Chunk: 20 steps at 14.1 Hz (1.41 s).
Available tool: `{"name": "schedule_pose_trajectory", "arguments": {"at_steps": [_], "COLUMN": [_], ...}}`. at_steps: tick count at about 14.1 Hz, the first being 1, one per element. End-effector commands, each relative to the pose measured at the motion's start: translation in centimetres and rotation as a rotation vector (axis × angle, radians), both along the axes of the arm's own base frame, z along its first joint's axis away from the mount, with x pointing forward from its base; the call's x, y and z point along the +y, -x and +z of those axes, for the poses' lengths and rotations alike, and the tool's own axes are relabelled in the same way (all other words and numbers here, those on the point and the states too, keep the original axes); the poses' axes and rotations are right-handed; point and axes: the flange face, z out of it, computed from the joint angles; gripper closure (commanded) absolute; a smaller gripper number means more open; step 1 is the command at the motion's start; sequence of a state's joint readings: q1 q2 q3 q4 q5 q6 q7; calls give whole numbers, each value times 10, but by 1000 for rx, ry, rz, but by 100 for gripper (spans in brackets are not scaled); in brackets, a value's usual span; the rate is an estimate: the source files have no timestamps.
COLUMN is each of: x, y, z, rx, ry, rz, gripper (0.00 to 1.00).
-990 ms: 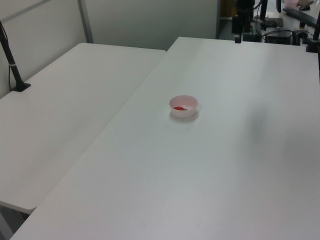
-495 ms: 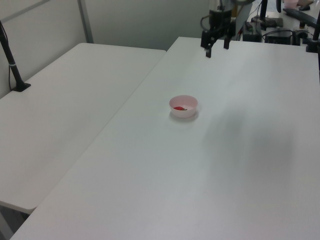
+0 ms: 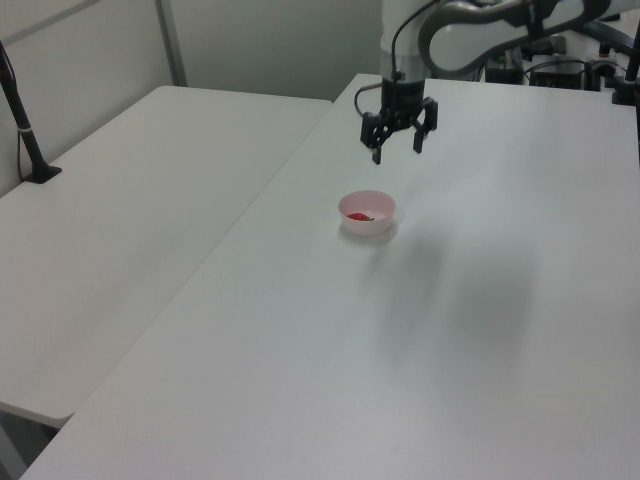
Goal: Pick up strawberry from bowl
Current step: 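Move the gripper down over the pink bowl toward the red strawberry, then close the gripper on the red strawberry inside the bowl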
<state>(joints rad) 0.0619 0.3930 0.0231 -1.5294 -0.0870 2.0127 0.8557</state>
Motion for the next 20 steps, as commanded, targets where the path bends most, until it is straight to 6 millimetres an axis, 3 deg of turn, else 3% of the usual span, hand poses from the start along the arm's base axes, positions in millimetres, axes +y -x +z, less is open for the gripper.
{"name": "schedule_pose_trajectory", "arguments": {"at_steps": [1,5,9,15,20], "x": [10,31,42,37,32], "y": [-22,-33,-35,-38,-38], "z": [-33,-62,-85,-116,-127], "rx": [-76,-122,-117,-106,-94], "ry": [-39,-50,-49,-18,-4], "rz": [-175,-176,-158,-142,-137], "gripper": [19,30,32,32,54]}}
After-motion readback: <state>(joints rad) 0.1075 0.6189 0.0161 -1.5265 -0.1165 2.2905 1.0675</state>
